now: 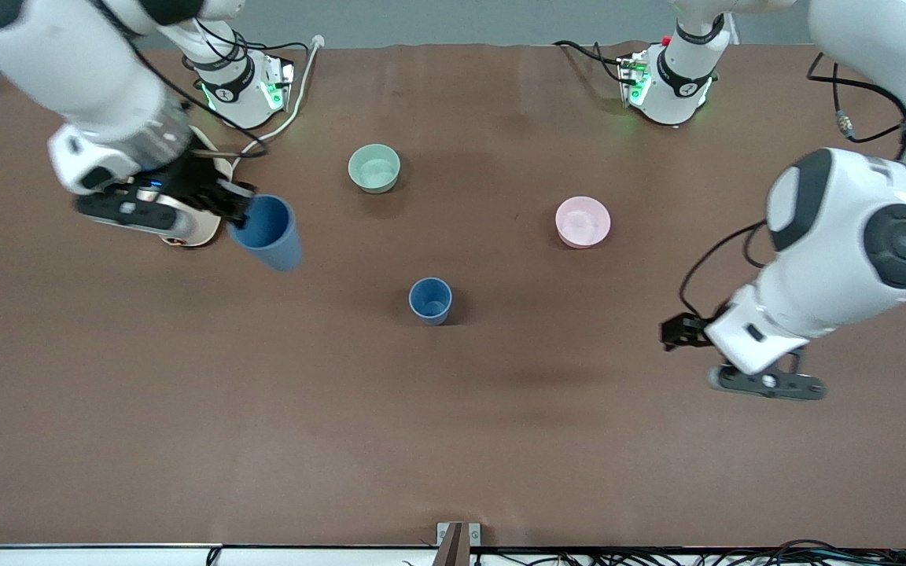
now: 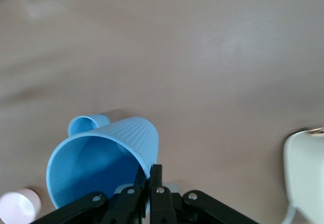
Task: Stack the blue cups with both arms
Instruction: 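Lower the held cup into the standing blue cup with the right gripper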
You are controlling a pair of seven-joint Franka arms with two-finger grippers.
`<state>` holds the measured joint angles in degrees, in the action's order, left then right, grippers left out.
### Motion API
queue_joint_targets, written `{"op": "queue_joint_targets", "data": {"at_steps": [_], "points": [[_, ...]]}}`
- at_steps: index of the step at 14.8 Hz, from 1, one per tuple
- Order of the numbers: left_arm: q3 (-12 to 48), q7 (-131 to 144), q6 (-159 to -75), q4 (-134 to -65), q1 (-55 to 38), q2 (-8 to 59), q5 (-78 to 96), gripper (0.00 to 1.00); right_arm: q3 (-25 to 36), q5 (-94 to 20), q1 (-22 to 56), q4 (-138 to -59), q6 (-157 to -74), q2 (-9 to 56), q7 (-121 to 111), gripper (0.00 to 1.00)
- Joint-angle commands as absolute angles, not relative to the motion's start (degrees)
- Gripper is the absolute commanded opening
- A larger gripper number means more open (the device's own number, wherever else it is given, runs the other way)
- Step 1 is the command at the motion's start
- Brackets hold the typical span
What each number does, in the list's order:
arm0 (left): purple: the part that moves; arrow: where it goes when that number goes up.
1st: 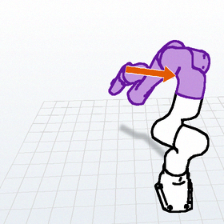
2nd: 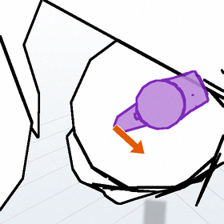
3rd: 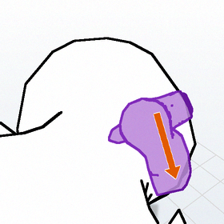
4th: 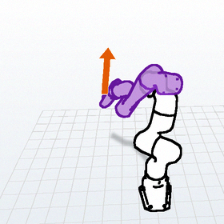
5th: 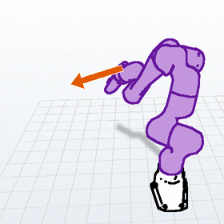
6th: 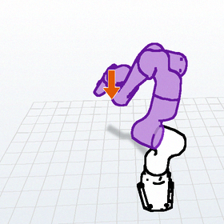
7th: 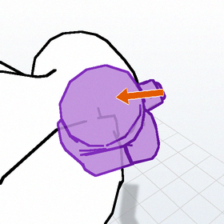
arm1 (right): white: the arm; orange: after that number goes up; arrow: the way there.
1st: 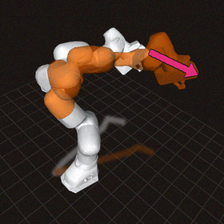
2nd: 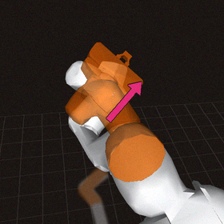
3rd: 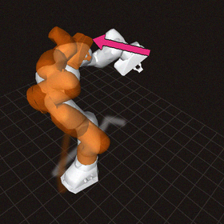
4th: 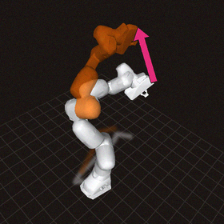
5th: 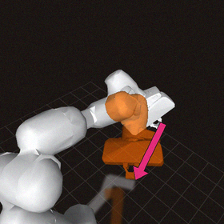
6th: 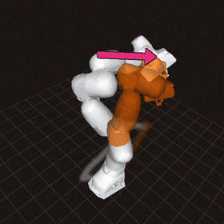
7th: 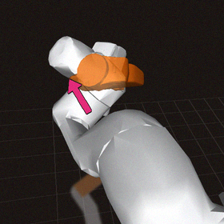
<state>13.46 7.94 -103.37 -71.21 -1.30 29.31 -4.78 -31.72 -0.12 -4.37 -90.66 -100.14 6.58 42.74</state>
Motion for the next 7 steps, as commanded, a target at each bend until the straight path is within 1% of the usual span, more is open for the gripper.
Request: {"op": "queue_joint_targets", "data": {"at_steps": [1,2,3,5,7], "points": [[14.2,8.3,-103.1,-72.3,2.4,25.8,-6.9,1.00,-38.6,3.9,-3.7,-93.1,-107.7,12.3,52.2,0.00],[14.2,8.3,-102.9,-72.3,2.9,24.7,-6.8,1.00,-40.0,5.6,-3.0,-93.4,-110.3,15.2,54.3,0.00],[12.8,8.3,-102.3,-72.2,2.9,23.7,-6.8,1.00,-40.2,8.1,-1.7,-93.3,-111.7,17.7,55.9,0.00],[6.1,8.2,-99.0,-72.2,0.7,21.8,-6.3,1.00,-40.2,11.8,0.9,-93.1,-113.7,21.4,58.8,0.00],[0.9,7.5,-97.2,-72.2,-0.8,19.8,-4.0,1.00,-40.2,12.1,3.4,-93.2,-117.2,24.7,62.0,0.00]]}}
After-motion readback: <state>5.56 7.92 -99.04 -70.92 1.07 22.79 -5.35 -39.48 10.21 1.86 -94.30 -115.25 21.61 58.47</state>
